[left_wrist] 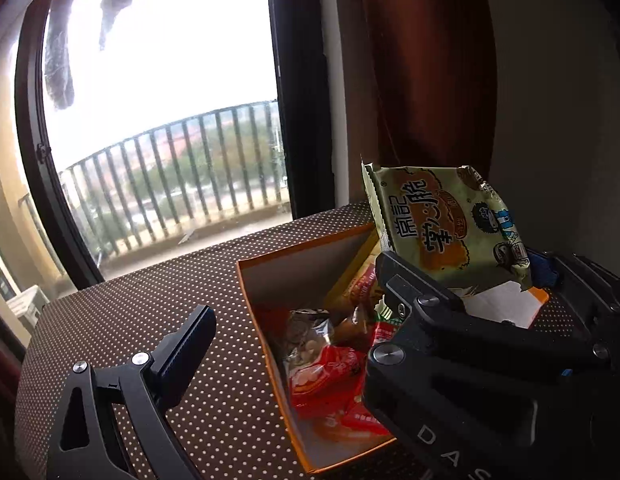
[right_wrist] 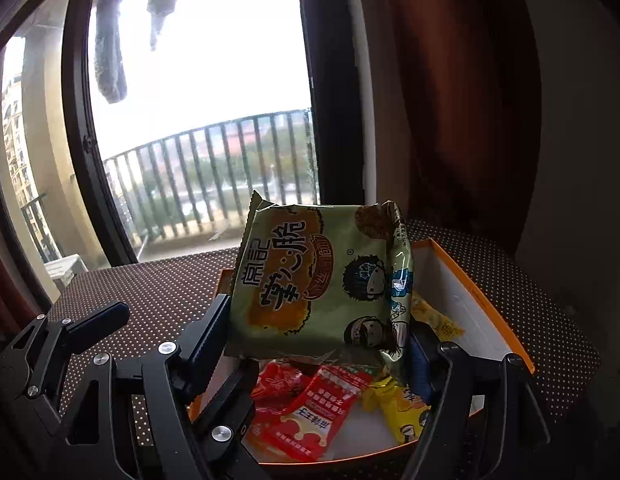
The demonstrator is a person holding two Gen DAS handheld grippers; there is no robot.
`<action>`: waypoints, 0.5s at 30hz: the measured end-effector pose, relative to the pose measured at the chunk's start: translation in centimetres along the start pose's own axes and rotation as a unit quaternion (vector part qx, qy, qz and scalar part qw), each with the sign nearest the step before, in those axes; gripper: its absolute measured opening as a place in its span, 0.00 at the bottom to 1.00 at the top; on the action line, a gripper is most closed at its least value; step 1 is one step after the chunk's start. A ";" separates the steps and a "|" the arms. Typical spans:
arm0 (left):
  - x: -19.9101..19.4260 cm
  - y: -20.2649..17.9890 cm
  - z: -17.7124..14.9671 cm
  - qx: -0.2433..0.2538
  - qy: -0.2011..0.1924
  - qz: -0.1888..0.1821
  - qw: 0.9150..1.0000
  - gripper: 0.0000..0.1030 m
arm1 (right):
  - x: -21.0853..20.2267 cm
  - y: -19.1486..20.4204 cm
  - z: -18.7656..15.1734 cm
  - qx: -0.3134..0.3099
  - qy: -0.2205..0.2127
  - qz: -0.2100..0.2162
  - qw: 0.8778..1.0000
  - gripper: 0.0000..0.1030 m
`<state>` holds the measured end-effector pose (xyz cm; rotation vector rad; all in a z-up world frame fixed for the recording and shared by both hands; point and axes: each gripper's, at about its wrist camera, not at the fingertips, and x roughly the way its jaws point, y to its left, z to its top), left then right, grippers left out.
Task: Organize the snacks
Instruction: 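Lift the green packet with the right tool and carry it over the box, then lower the green packet into the box and open the right tool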
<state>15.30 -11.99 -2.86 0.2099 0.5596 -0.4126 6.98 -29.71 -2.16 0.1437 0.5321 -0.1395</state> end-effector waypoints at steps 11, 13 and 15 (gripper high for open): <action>4.5 -5.0 0.2 0.031 0.049 -0.036 0.998 0.96 | 3.1 -4.2 -0.8 0.044 0.038 -0.040 0.998 0.75; 5.5 -5.5 0.1 0.035 0.063 -0.039 0.997 0.96 | 3.8 -4.8 -1.1 0.051 0.049 -0.043 0.997 0.75; 6.3 -6.1 0.1 0.036 0.078 -0.040 0.995 0.96 | 4.6 -5.4 -1.5 0.060 0.060 -0.046 0.995 0.75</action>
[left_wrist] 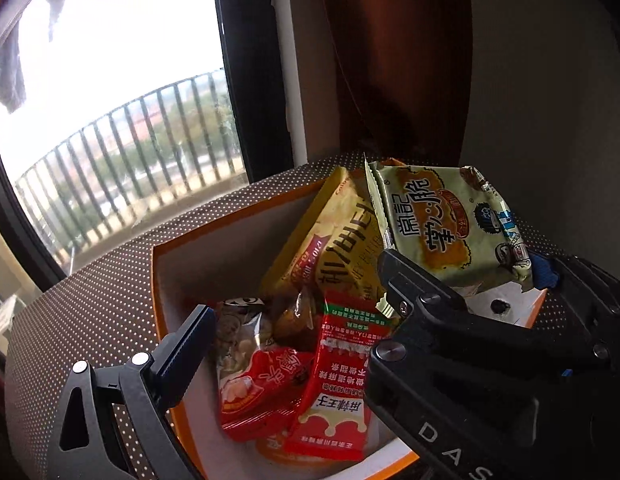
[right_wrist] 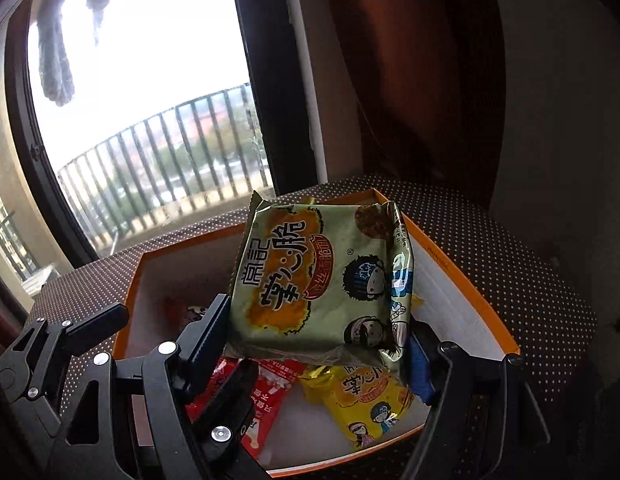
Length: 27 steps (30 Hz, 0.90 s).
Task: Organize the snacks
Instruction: 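Lower the green packet into the box and open the right tool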
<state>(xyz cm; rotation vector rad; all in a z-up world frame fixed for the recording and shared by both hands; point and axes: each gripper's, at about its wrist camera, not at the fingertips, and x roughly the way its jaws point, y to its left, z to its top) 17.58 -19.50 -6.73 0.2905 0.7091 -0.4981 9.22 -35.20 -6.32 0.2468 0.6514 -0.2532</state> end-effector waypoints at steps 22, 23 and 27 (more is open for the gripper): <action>4.4 -0.7 1.2 0.015 0.108 0.016 0.994 0.93 | 6.5 -1.9 -0.4 0.052 0.106 -0.006 0.993 0.79; 4.2 -0.7 1.2 0.016 0.107 0.015 0.994 0.93 | 6.5 -1.9 -0.5 0.052 0.107 -0.007 0.993 0.79; 3.2 -0.8 0.7 0.015 0.092 0.019 0.995 0.93 | 6.5 -1.2 -0.2 0.051 0.097 -0.007 0.994 0.84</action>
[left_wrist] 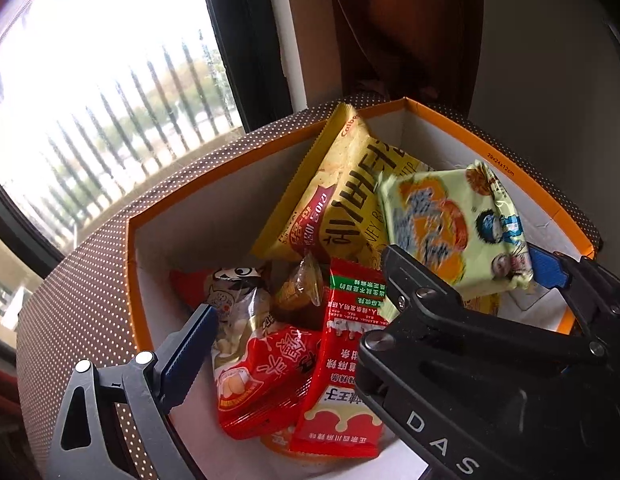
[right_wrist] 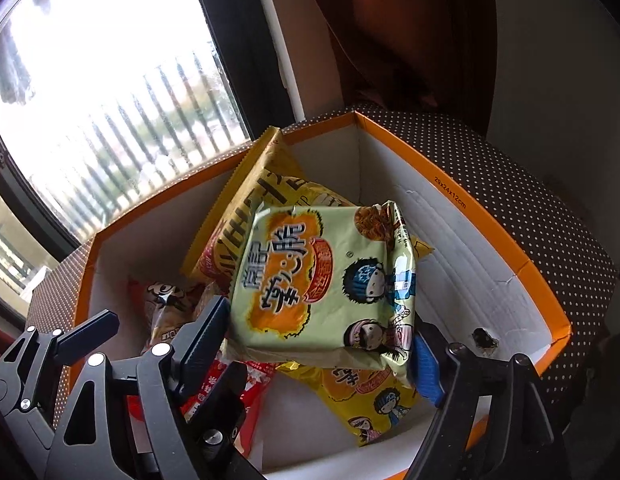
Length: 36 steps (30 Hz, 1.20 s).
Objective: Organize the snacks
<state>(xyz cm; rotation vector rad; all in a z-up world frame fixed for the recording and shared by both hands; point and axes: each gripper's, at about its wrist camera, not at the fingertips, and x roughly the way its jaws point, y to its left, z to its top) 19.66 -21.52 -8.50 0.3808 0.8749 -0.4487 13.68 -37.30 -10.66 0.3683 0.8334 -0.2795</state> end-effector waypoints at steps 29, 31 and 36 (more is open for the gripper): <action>-11.7 4.9 -6.5 -0.086 -0.149 0.032 0.985 0.99 | -10.4 7.6 -3.9 -0.076 -0.114 0.016 0.990 0.92; -12.7 5.4 -7.1 -0.094 -0.162 0.038 0.982 0.99 | -11.4 8.4 -4.1 -0.085 -0.128 0.019 0.988 0.92; -15.2 7.1 -9.1 -0.113 -0.192 0.058 0.973 1.00 | -13.4 10.6 -5.0 -0.105 -0.158 0.039 0.981 0.92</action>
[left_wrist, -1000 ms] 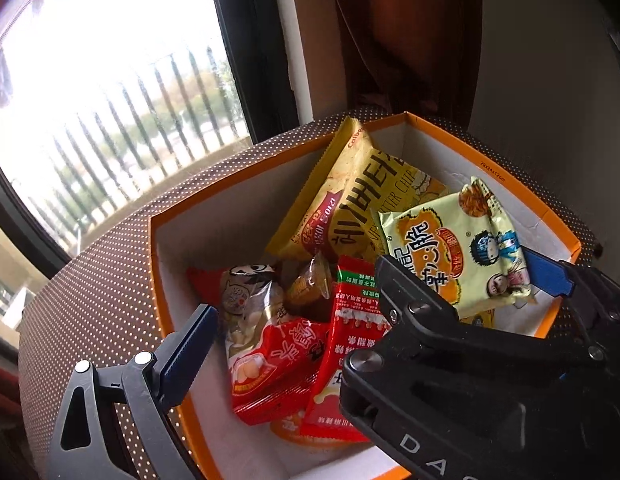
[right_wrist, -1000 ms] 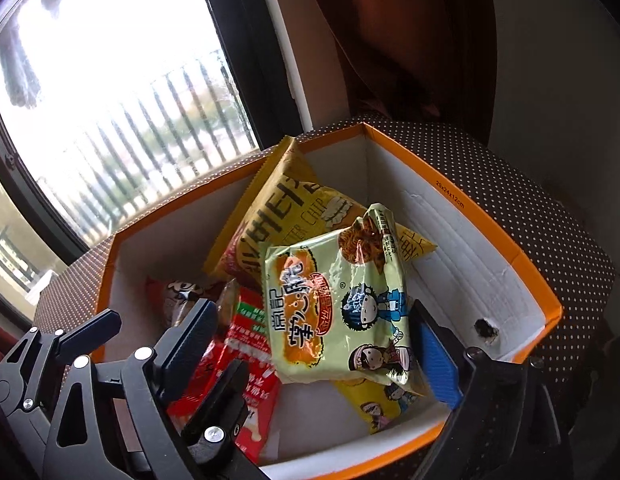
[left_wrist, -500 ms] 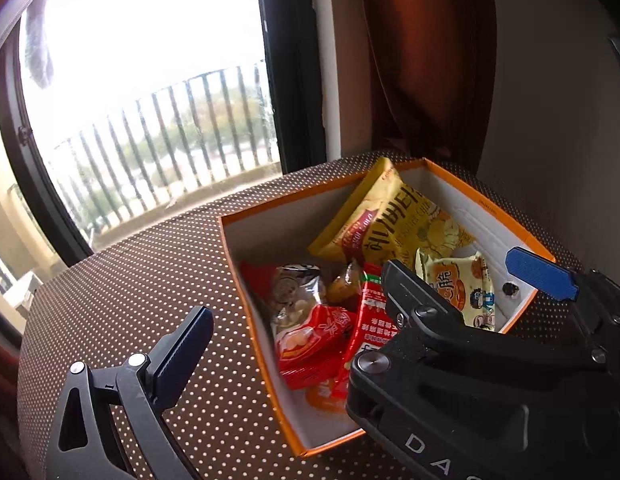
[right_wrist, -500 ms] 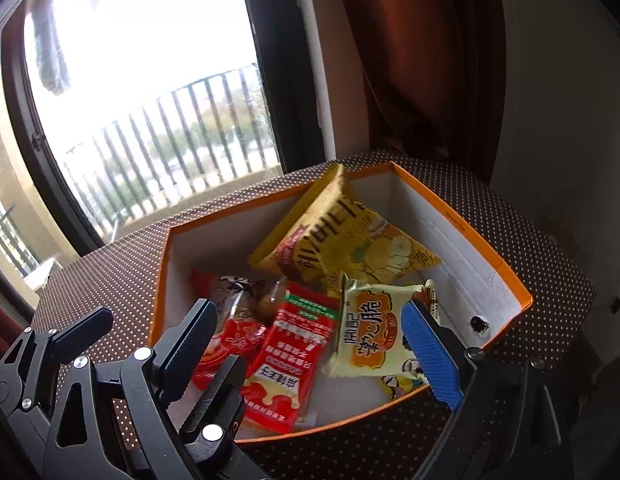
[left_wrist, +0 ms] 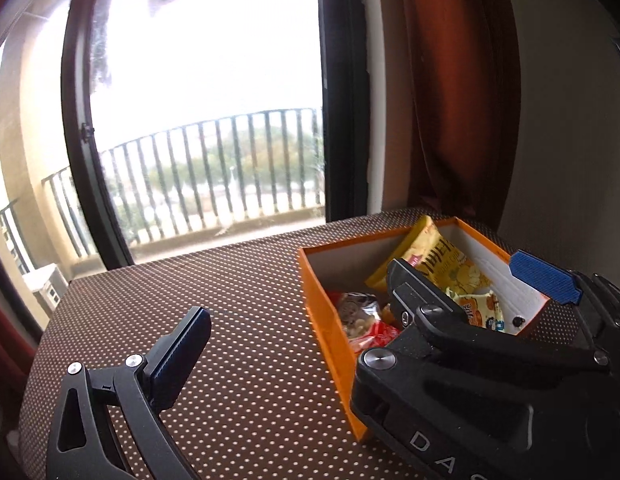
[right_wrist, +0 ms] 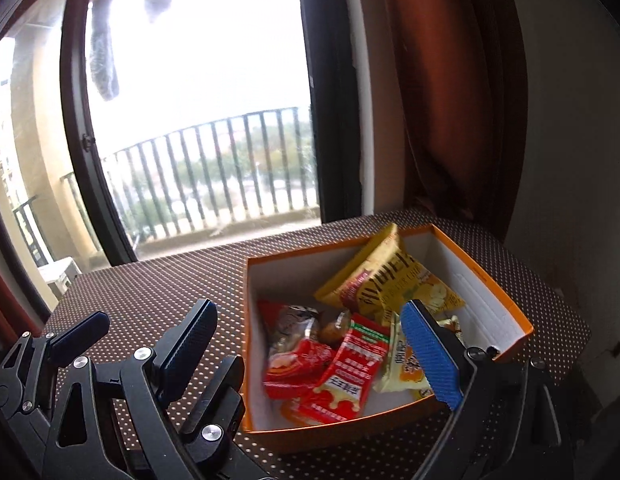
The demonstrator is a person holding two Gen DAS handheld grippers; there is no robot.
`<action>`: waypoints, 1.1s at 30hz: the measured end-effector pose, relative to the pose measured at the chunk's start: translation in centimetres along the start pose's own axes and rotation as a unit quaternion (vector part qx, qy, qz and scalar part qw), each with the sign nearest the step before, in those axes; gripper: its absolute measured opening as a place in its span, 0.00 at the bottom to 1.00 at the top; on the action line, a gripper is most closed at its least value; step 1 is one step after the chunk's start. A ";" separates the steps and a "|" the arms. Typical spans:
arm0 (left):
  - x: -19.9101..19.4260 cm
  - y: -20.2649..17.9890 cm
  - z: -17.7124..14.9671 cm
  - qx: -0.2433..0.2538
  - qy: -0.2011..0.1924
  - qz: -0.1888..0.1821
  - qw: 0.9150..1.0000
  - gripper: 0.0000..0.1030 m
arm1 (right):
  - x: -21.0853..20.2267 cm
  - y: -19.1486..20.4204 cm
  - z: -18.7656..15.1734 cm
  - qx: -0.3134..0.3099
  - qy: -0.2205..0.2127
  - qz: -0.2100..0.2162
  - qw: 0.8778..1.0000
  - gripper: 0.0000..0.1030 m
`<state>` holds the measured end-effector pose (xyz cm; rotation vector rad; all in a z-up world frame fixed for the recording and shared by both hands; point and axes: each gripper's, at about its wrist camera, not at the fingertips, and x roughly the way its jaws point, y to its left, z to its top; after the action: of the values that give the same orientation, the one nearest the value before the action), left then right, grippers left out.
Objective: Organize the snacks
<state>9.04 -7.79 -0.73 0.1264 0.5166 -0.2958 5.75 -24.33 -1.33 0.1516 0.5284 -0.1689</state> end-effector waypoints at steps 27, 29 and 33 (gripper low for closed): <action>-7.1 8.5 -7.1 -0.070 -0.076 0.108 0.989 0.99 | -5.5 7.2 -5.5 -0.040 -0.082 0.100 0.991 0.98; -7.1 8.5 -7.4 -0.070 -0.072 0.107 0.989 0.99 | -5.4 7.2 -5.9 -0.036 -0.080 0.104 0.991 0.98; -7.1 8.8 -7.5 -0.074 -0.070 0.107 0.989 1.00 | -5.1 7.1 -6.1 -0.031 -0.071 0.107 0.991 0.98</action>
<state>2.41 3.71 -3.22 0.0158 0.3805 -0.0545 -0.14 -15.62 -3.24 0.1334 0.3710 0.0467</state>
